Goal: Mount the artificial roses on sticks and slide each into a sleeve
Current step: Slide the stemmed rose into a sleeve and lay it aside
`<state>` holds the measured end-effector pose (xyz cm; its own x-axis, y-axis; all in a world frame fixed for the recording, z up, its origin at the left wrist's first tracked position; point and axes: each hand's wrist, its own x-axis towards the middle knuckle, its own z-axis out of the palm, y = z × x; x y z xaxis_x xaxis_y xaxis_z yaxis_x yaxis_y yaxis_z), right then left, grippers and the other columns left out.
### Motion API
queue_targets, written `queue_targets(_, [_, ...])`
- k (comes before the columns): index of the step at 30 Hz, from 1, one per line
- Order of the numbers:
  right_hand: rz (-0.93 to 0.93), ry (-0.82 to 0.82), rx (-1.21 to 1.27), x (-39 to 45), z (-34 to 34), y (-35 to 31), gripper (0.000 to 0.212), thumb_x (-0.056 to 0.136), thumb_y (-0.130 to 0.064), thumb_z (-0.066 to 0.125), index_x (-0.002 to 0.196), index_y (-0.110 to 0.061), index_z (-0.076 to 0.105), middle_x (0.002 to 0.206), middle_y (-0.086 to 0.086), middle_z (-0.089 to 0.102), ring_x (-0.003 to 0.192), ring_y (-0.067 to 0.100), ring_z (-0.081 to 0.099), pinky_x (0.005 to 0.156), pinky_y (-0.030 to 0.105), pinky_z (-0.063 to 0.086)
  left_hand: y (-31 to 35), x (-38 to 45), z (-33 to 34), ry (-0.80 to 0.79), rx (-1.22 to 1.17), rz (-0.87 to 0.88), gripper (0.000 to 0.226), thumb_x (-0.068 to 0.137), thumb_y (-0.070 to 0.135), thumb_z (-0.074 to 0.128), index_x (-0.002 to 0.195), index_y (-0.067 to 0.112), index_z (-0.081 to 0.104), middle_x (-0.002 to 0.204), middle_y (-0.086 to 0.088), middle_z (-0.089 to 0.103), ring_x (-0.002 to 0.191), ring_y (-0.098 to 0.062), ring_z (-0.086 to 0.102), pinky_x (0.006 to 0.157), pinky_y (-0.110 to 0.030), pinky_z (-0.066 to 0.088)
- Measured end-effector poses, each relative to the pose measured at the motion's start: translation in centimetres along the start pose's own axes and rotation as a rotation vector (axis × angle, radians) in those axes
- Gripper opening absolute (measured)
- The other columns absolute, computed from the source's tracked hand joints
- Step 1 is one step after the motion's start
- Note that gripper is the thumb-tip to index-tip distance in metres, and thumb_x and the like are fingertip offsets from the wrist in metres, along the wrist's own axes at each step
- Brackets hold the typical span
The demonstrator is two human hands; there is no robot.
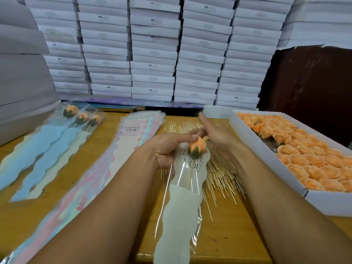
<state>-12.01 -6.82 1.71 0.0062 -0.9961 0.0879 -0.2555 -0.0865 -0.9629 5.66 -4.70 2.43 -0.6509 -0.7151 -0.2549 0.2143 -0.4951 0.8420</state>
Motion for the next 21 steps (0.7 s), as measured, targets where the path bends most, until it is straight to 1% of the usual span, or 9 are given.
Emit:
queue_targets(1, [0.011, -0.013, 0.009, 0.0, 0.1, -0.1, 0.067, 0.088, -0.076, 0.048, 0.075, -0.019, 0.081, 0.1, -0.001, 0.078, 0.112, 0.018, 0.065, 0.11, 0.048, 0.042, 0.0, 0.1, 0.0, 0.004, 0.006, 0.002, 0.037, 0.085, 0.007, 0.064, 0.122, 0.012, 0.063, 0.11, -0.02, 0.069, 0.095, -0.036, 0.069, 0.085, -0.052, 0.058])
queue_targets(3, [0.026, -0.023, 0.03, 0.1, 0.2, -0.1, 0.075, 0.088, -0.077, 0.042, 0.08, -0.014, 0.081, 0.114, 0.004, 0.075, 0.123, 0.024, 0.06, 0.113, 0.053, 0.038, 0.1, 0.1, -0.1, 0.017, 0.046, -0.003, 0.034, 0.086, 0.007, 0.063, 0.12, 0.008, 0.061, 0.105, -0.022, 0.07, 0.088, -0.035, 0.071, 0.078, -0.05, 0.06])
queue_targets(5, [0.034, -0.025, 0.037, 0.1, 0.4, 0.0, 0.077, 0.094, -0.075, 0.035, 0.084, -0.015, 0.082, 0.113, 0.0, 0.075, 0.122, 0.024, 0.059, 0.111, 0.053, 0.04, 0.3, 0.1, -0.3, 0.053, 0.082, -0.006, 0.03, 0.091, 0.008, 0.059, 0.12, 0.003, 0.059, 0.097, -0.024, 0.07, 0.079, -0.034, 0.073, 0.07, -0.047, 0.062])
queue_targets(7, [0.027, -0.011, 0.042, 0.1, 0.7, -0.1, 0.072, 0.099, -0.069, 0.031, 0.088, -0.019, 0.082, 0.107, 0.0, 0.075, 0.113, 0.021, 0.062, 0.096, 0.045, 0.049, 0.6, 0.0, -0.6, 0.098, 0.097, -0.015, 0.024, 0.097, 0.008, 0.054, 0.12, 0.0, 0.057, 0.09, -0.025, 0.071, 0.073, -0.034, 0.073, 0.065, -0.048, 0.062])
queue_targets(11, [0.078, 0.024, 0.136, -0.1, 0.8, -0.1, 0.048, 0.102, -0.057, 0.045, 0.114, -0.016, 0.067, 0.108, 0.007, 0.07, 0.085, 0.02, 0.064, 0.064, 0.033, 0.052, 1.3, 0.0, -1.5, 0.218, 0.132, -0.007, 0.016, 0.1, 0.008, 0.05, 0.109, -0.003, 0.057, 0.082, -0.022, 0.071, 0.068, -0.031, 0.072, 0.07, -0.045, 0.06])
queue_targets(14, [0.178, 0.018, 0.123, -0.2, 0.7, 0.0, 0.053, 0.099, -0.057, 0.052, 0.116, -0.008, 0.062, 0.103, 0.012, 0.074, 0.069, 0.019, 0.068, 0.052, 0.03, 0.053, 1.7, -0.1, -2.2, 0.313, 0.112, 0.02, 0.015, 0.101, 0.006, 0.048, 0.105, -0.003, 0.059, 0.081, -0.021, 0.07, 0.066, -0.028, 0.069, 0.073, -0.042, 0.058])
queue_targets(16, [0.247, -0.064, 0.072, -0.5, 0.3, -0.1, 0.063, 0.097, -0.062, 0.052, 0.11, -0.002, 0.066, 0.092, 0.015, 0.077, 0.062, 0.019, 0.068, 0.047, 0.028, 0.05, 2.2, -0.3, -2.5, 0.357, 0.086, 0.043, 0.017, 0.102, 0.005, 0.046, 0.104, -0.006, 0.058, 0.074, -0.022, 0.07, 0.056, -0.026, 0.069, 0.056, -0.036, 0.06])
queue_targets(18, [0.262, -0.246, 0.003, -0.9, -0.3, -0.4, 0.072, 0.091, -0.069, 0.054, 0.103, 0.0, 0.072, 0.087, 0.016, 0.077, 0.062, 0.018, 0.068, 0.045, 0.025, 0.047, 3.0, -0.6, -2.9, 0.388, 0.033, 0.073, 0.022, 0.103, 0.005, 0.043, 0.097, -0.009, 0.058, 0.067, -0.022, 0.069, 0.044, -0.025, 0.066, 0.036, -0.031, 0.052])
queue_targets(21, [0.201, -0.591, -0.066, -1.8, -0.3, -1.2, 0.066, 0.082, -0.069, 0.066, 0.097, -0.006, 0.078, 0.086, 0.017, 0.074, 0.063, 0.017, 0.068, 0.043, 0.022, 0.046, 4.4, -0.9, -3.6, 0.403, -0.032, 0.117, 0.025, 0.104, 0.007, 0.042, 0.093, -0.01, 0.058, 0.072, -0.023, 0.069, 0.041, -0.024, 0.064, 0.029, -0.024, 0.045])
